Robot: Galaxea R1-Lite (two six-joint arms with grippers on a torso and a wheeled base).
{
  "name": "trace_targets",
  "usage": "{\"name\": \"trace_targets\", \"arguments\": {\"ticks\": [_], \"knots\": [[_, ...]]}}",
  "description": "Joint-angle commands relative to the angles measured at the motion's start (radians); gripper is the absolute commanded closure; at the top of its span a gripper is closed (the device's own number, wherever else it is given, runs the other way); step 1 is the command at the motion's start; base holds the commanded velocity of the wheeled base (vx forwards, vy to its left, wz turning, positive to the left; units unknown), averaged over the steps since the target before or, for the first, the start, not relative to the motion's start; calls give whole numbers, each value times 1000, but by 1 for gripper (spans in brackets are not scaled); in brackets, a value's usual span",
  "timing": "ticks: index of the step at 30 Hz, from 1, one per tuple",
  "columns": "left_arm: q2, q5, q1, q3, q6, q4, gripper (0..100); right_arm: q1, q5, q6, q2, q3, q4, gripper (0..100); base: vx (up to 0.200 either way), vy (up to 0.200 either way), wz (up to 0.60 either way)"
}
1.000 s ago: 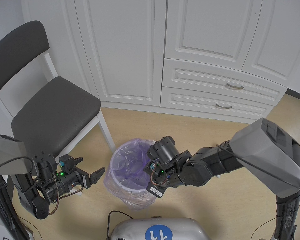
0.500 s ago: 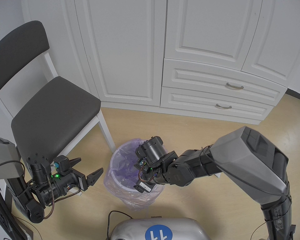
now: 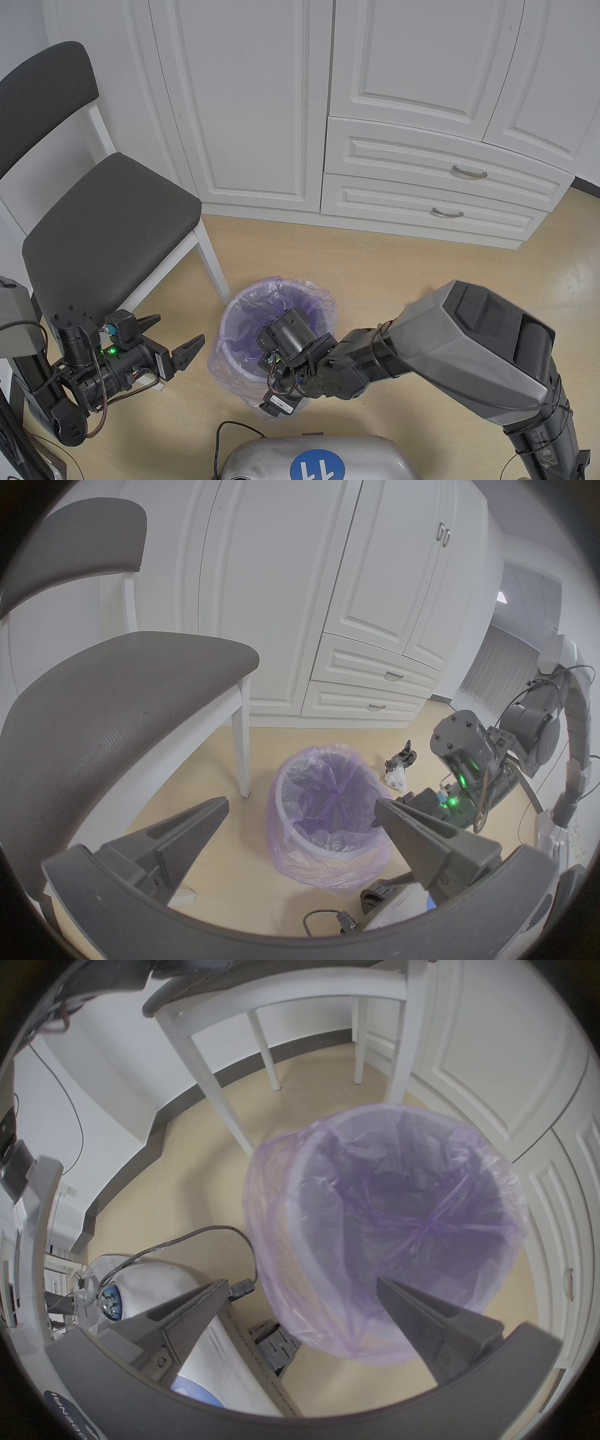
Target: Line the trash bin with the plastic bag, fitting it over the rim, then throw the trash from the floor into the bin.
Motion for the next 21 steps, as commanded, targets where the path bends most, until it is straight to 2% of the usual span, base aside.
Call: {"name": "trace_targets", "arguments": {"ticks": [1,12,21], "knots": [[0,0,0,1,0,0,0,15,0,0,18,5,-2,0,0,0,0],[2,0,2,-1,0,0,0,58,2,0,20,65,-11,0,0,0,0],[6,0,3,-2,0,1,0,50,0,3,78,34,-5,0,0,0,0]]}}
